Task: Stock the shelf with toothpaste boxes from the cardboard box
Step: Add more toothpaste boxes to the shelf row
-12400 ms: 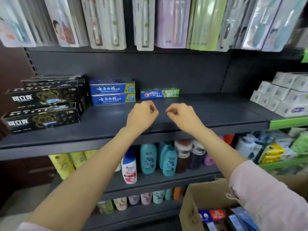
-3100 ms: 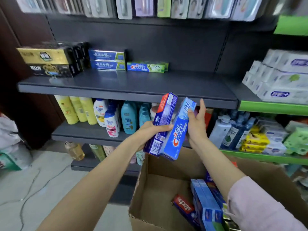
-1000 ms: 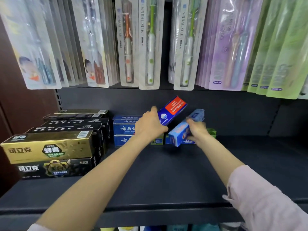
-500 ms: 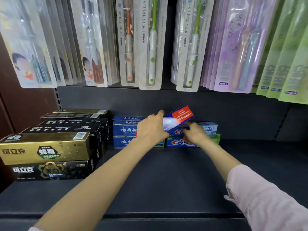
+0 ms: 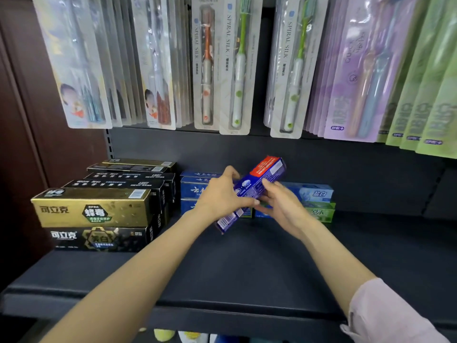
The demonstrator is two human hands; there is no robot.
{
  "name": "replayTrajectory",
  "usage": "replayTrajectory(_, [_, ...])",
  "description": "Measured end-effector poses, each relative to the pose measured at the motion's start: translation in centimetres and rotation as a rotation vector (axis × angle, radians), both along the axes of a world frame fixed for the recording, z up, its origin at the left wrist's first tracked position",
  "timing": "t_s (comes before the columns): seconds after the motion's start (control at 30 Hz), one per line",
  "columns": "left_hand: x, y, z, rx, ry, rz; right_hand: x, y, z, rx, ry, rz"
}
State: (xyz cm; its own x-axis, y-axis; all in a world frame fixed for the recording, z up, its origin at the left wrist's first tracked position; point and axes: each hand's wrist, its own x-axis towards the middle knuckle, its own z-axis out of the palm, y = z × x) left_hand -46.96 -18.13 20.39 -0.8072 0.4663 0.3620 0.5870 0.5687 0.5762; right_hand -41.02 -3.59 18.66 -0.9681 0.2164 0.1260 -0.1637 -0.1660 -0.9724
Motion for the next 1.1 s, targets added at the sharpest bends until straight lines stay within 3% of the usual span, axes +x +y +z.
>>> replayTrajectory(0.17, [1.0,-1.8,-0.2,0.06,-0.153,-0.115,0.1,-2.2,0.2,-0.069,0.052,-0.062])
replayTrajectory(0.23, [1.0,-2.9,-0.2,0.14,-0.329,-0.152,0.0,-2.4,0.2,-0.102,0.038,-0.095])
replayTrajectory(0.33, [1.9,-4.2,0.0,0.417,-0.667,-0.299,0.2,-3.7,-0.1,-0.032,-0.01,-0.062])
replayTrajectory(0.43, [2.5,-5.3,-0.2,0.521,-0.79,-0.327,0.2,-5.1,-0.3,0.035,-0.017,-0.072])
replayTrajectory(0.63, [2.1,-6.4,-0.5,0.367,-0.637,-0.168,0.3,-5.9,0.0,0.138,0.067,-0.169])
replayTrajectory(0.8, [2.1,-6.2,-0.6,0.432,-0.627,-0.114,0.9,-5.7,1.1,0.38,0.133,-0.198])
replayTrajectory(0.87, [1.5,-5.8,-0.7,0.372,-0.42,-0.018,1.3,-4.9,1.9,0.66,0.188,-0.222])
replayTrajectory(0.97, [1.3,-4.8,-0.5,0.26,-0.015,0.071,2.1,-3.1,2.4,1.222,0.105,-0.265])
replayTrajectory(1.03, [1.5,-3.5,-0.1,0.111,0.163,0.027,3.1,-1.7,2.3,1.403,0.072,-0.249])
replayTrajectory(1.1, [1.5,-1.3,0.3,-0.106,0.22,-0.097,4.5,0.0,2.5,1.429,0.04,-0.234])
